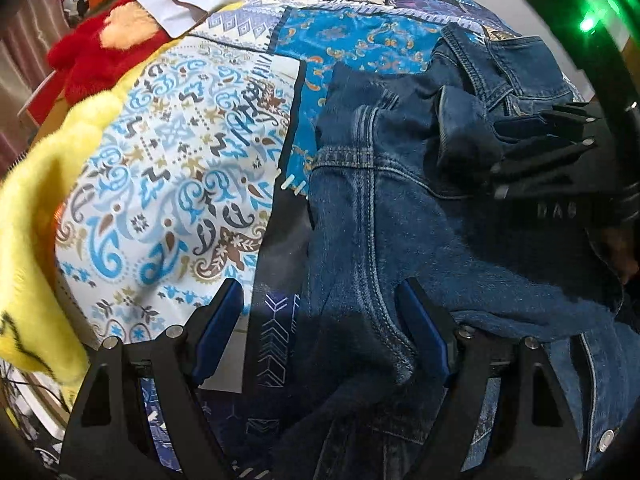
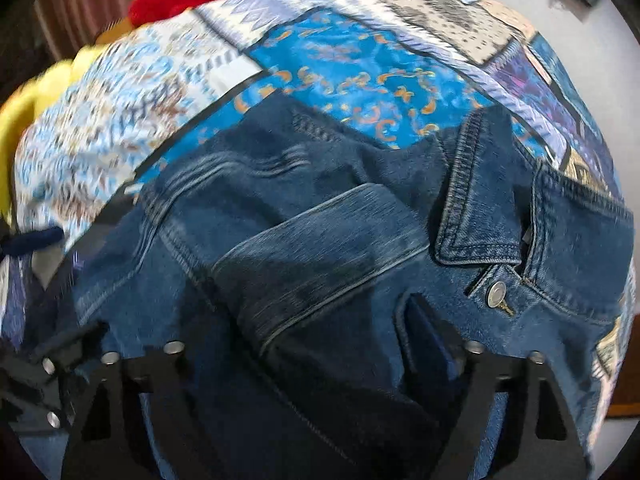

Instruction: Fold large clothes

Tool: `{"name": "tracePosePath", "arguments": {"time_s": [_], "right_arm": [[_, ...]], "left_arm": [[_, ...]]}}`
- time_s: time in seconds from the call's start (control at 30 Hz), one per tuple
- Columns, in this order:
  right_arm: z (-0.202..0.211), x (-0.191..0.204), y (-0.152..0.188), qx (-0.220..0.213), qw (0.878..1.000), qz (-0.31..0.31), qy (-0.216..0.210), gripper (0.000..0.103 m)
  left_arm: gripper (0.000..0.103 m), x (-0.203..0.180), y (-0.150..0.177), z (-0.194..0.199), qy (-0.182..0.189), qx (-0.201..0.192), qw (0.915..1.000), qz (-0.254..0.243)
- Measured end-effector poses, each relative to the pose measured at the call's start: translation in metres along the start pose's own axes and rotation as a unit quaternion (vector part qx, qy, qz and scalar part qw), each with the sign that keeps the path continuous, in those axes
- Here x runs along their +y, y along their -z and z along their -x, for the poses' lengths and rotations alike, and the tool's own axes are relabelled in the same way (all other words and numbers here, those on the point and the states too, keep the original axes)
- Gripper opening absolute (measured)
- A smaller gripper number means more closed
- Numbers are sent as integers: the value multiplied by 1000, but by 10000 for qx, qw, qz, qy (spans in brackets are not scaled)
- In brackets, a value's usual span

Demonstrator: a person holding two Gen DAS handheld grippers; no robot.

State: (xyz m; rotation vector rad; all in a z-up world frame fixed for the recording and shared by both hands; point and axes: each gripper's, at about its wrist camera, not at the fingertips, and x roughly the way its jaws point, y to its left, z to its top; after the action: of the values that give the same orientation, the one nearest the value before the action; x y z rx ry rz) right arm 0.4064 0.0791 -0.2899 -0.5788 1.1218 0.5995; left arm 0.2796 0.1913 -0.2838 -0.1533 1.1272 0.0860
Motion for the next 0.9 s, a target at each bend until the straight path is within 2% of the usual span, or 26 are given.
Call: {"name": "tracePosePath", "arguments": {"time_s": [0.03, 0.1, 0.13, 0.17, 0.2, 0.3, 0.43, 0.57, 0.67, 0.8, 0.9], "right_arm": [[5, -3, 1, -83, 9999, -109, 21, 58], [16, -10, 1, -220, 9990, -379, -79, 38], [27, -17, 3, -354, 9976, -564, -195, 34], [36, -23, 4, -454, 9960, -706, -313, 22], [48, -32, 7, -564, 9930, -934, -460, 19], [87, -53, 15, -970, 9845, -1330, -613, 17], [143, -87, 36, -1521, 9720, -1699, -560, 16], [195, -119, 72, -1928, 9601, -1976, -440, 16], [218, -140, 104, -2028, 9533, -2204, -402, 16], [228, -170, 153, -2050, 9411, -2642, -512, 16], [221, -188, 187, -1948, 9317, -2987, -683, 16]], "left_arm": [[80, -1, 1, 1, -29, -36, 10000, -20], [80, -5, 1, 3, -149, -100, 9998, -120], [80, -8, 1, 6, -222, -127, 9995, -184], [80, -11, 0, 10, -245, -158, 9993, -231], [80, -12, -1, 13, -233, -191, 9992, -247], [80, -18, -4, 30, -131, -359, 9988, -290], [80, -34, -9, 53, -268, -634, 9965, -479], [80, -51, -12, 71, -283, -806, 9942, -647], [80, -63, -17, 74, -250, -850, 9932, -752], [87, -78, -16, 53, -217, -625, 9927, -1004], [87, -76, -13, 18, -487, -3, 9952, -848]]}}
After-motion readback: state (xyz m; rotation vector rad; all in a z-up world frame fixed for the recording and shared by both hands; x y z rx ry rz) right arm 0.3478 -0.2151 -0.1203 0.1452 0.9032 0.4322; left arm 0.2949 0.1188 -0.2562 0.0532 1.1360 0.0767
